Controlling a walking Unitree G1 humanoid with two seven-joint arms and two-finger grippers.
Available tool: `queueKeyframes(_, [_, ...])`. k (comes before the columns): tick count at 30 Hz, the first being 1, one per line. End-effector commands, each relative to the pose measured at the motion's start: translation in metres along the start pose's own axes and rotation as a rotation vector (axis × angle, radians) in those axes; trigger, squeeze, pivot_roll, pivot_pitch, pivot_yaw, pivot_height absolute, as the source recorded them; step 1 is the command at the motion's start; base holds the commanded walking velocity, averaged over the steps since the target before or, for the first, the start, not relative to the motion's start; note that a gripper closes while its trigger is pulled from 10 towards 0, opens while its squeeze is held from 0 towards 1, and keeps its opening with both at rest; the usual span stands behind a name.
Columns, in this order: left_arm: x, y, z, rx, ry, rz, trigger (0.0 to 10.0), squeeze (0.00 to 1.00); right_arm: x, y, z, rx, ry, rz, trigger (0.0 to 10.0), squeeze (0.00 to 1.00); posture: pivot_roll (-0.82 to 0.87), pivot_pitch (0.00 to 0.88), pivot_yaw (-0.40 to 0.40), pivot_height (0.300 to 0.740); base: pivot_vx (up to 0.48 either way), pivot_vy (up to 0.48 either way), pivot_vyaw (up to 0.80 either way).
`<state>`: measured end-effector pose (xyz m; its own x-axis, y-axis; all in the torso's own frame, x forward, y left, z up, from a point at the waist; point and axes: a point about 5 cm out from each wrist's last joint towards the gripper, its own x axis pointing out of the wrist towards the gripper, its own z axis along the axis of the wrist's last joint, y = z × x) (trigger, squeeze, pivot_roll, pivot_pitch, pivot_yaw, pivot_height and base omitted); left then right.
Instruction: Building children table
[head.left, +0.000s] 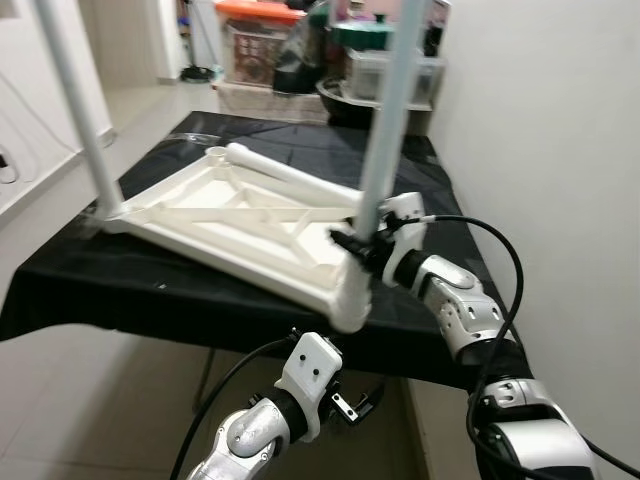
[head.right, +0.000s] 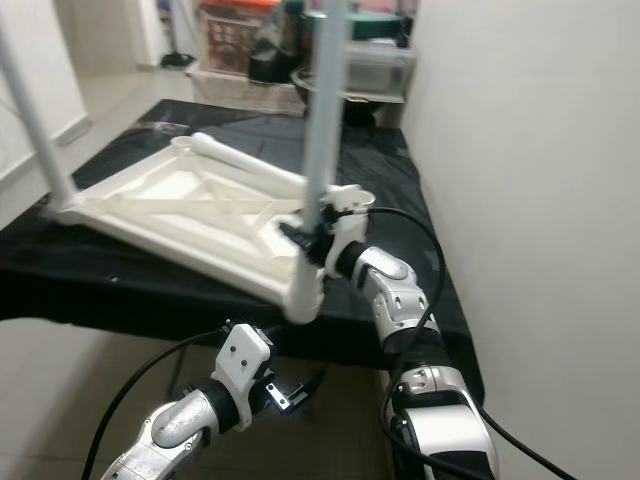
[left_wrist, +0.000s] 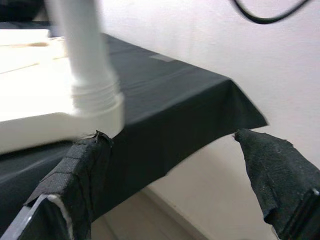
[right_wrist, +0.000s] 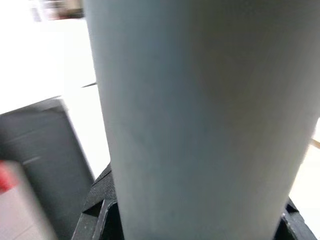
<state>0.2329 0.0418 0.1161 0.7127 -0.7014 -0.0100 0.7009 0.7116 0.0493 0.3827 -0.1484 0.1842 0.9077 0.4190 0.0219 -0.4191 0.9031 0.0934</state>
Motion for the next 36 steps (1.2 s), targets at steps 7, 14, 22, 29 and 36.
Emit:
queueKeyframes(7, [0.001,0.018,-0.004,0.063,0.017,0.133,10.0,0.0,-0.055,-0.031,-0.016,0.152,-0.064,-0.995,0.0,0.0,0.08,0.0,-0.074,0.74,0.0,0.0,0.0])
queueKeyframes(14, [-0.004,0.026,-0.004,0.063,0.005,0.217,10.0,0.0,-0.028,-0.003,-0.015,0.18,-0.132,-0.861,10.0,0.0,0.09,0.0,-0.08,0.74,0.0,0.0,0.0])
queueKeyframes(22, [-0.006,0.025,-0.001,0.085,-0.026,0.236,10.0,0.0,-0.025,-0.01,-0.015,0.13,-0.141,-0.556,10.0,0.0,0.1,0.0,-0.09,0.74,0.0,0.0,0.0])
queueKeyframes(29, [-0.012,0.023,0.003,0.088,-0.045,0.232,10.0,0.0,-0.026,-0.021,-0.011,0.055,-0.043,-0.066,10.0,0.0,0.1,0.0,-0.092,0.74,0.0,0.0,0.0])
queueKeyframes(36, [-0.013,0.024,0.004,0.076,-0.056,0.221,10.0,0.0,-0.026,-0.009,-0.006,0.007,0.074,0.391,10.0,0.0,0.11,0.0,-0.102,0.74,0.0,0.0,0.0])
